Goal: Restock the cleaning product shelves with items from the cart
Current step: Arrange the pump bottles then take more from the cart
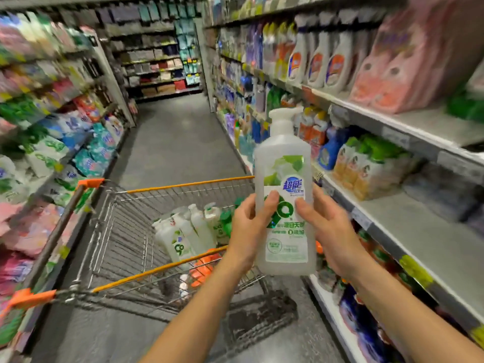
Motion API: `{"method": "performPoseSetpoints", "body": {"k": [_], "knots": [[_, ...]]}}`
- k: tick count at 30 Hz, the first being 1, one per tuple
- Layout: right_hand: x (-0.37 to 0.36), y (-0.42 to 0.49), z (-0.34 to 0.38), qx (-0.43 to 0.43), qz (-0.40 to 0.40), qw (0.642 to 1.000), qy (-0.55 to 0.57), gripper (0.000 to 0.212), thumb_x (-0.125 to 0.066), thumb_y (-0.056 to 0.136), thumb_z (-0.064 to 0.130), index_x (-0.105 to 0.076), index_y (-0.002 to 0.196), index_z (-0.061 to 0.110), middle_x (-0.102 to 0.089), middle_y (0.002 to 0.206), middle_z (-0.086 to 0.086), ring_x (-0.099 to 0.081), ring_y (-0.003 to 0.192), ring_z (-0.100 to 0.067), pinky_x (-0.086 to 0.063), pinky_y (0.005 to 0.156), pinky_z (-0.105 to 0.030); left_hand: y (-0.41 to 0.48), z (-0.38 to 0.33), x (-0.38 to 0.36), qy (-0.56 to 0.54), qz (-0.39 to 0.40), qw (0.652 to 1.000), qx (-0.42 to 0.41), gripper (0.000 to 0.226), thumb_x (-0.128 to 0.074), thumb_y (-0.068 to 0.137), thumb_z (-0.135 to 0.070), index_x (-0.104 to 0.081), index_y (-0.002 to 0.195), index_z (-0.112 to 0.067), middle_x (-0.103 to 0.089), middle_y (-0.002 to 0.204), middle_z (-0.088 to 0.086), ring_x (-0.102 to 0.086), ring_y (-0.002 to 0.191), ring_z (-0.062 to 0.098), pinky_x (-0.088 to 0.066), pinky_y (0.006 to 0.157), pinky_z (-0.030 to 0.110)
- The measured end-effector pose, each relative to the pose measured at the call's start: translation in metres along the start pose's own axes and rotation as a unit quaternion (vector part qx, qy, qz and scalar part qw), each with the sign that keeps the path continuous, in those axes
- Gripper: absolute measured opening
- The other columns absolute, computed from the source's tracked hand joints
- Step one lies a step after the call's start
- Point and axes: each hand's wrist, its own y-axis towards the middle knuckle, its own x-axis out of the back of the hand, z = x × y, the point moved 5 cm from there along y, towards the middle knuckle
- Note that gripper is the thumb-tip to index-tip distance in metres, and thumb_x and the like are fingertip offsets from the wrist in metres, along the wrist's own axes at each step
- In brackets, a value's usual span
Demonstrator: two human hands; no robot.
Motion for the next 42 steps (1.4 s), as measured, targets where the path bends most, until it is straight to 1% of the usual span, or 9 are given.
{"method": "performPoseSetpoints", "body": {"k": [4,9,14,18,23,28,30,36,42], "knots": [[0.021,-0.085,0.038,0.028,-0.058,0.998,-0.010,0.046,-0.060,0.085,0.022,-0.054,0.130,0.019,-0.071,0.113,-0.003,-0.070,0.100,-0.024,-0.058,0.076,-0.034,-0.060,-0.010,-0.050,-0.011,0.072,0.997,-0.009,0.041,-0.066,0.079,-0.044,-0.067,0.107,-0.013,-0.074,0.101,0.011,-0.071,0.092,0.028,-0.059,0.077,0.039],[0.043,-0.209,0.092,0.055,-0.149,0.987,-0.035,0.038,-0.058,0.085,0.021,-0.056,0.124,0.019,-0.073,0.109,-0.004,-0.071,0.095,-0.022,-0.058,0.071,-0.030,-0.153,-0.025,-0.119,-0.052,0.167,0.985,0.000,0.053,-0.069,0.076,-0.047,-0.066,0.111,-0.008,-0.073,0.102,0.014,-0.071,0.093,0.033,-0.058,0.080,0.044],[0.067,-0.333,0.152,0.089,-0.239,0.963,-0.082,0.044,-0.058,0.085,0.021,-0.054,0.129,0.015,-0.072,0.112,-0.006,-0.070,0.097,-0.025,-0.059,0.072,-0.032,-0.252,-0.044,-0.197,-0.079,0.249,0.965,0.007,0.047,-0.068,0.079,-0.044,-0.068,0.108,-0.007,-0.074,0.100,0.014,-0.071,0.092,0.032,-0.059,0.077,0.041],[0.086,-0.429,0.202,0.120,-0.301,0.940,-0.105,0.046,-0.060,0.083,0.024,-0.054,0.128,0.019,-0.073,0.109,-0.002,-0.071,0.096,-0.023,-0.060,0.071,-0.033,-0.328,-0.066,-0.264,-0.093,0.331,0.939,-0.008,0.056,-0.067,0.077,-0.051,-0.066,0.112,-0.008,-0.072,0.105,0.015,-0.069,0.097,0.035,-0.055,0.085,0.054],[0.110,-0.541,0.267,0.158,-0.352,0.912,-0.139,0.037,-0.058,0.087,0.024,-0.055,0.125,0.026,-0.073,0.108,-0.003,-0.072,0.094,-0.024,-0.060,0.072,-0.035,-0.420,-0.097,-0.350,-0.118,0.396,0.910,-0.024,0.054,-0.068,0.075,-0.052,-0.069,0.109,-0.009,-0.072,0.103,0.016,-0.069,0.096,0.036,-0.053,0.086,0.058],[0.132,-0.639,0.330,0.198,-0.384,0.882,-0.186,0.043,-0.059,0.085,0.025,-0.055,0.127,0.020,-0.073,0.108,-0.002,-0.071,0.095,-0.023,-0.059,0.073,-0.034,-0.512,-0.133,-0.422,-0.154,0.448,0.880,-0.034,0.045,-0.068,0.084,-0.042,-0.068,0.109,-0.005,-0.073,0.099,0.015,-0.071,0.091,0.032,-0.058,0.077,0.043],[0.139,-0.669,0.352,0.209,-0.394,0.871,-0.206,0.040,-0.059,0.085,0.025,-0.056,0.124,0.020,-0.074,0.104,-0.001,-0.072,0.091,-0.021,-0.059,0.069,-0.031,-0.540,-0.146,-0.445,-0.169,0.463,0.869,-0.039,0.049,-0.066,0.084,-0.041,-0.066,0.112,-0.001,-0.073,0.101,0.017,-0.071,0.091,0.033,-0.058,0.076,0.041],[0.155,-0.718,0.417,0.238,-0.412,0.845,-0.245,0.039,-0.058,0.086,0.029,-0.056,0.123,0.019,-0.074,0.102,-0.003,-0.073,0.090,-0.020,-0.060,0.070,-0.031,-0.585,-0.191,-0.503,-0.178,0.494,0.848,-0.066,0.050,-0.063,0.084,-0.042,-0.065,0.115,-0.003,-0.072,0.105,0.017,-0.070,0.096,0.033,-0.055,0.087,0.051],[0.173,-0.708,0.503,0.298,-0.418,0.821,-0.249,0.029,-0.052,0.098,0.024,-0.052,0.125,0.014,-0.075,0.096,-0.002,-0.073,0.086,-0.018,-0.058,0.065,-0.028,-0.572,-0.272,-0.567,-0.164,0.510,0.830,-0.158,0.049,-0.063,0.085,-0.048,-0.068,0.111,-0.006,-0.073,0.104,0.012,-0.071,0.097,0.028,-0.054,0.090,0.050]]}}
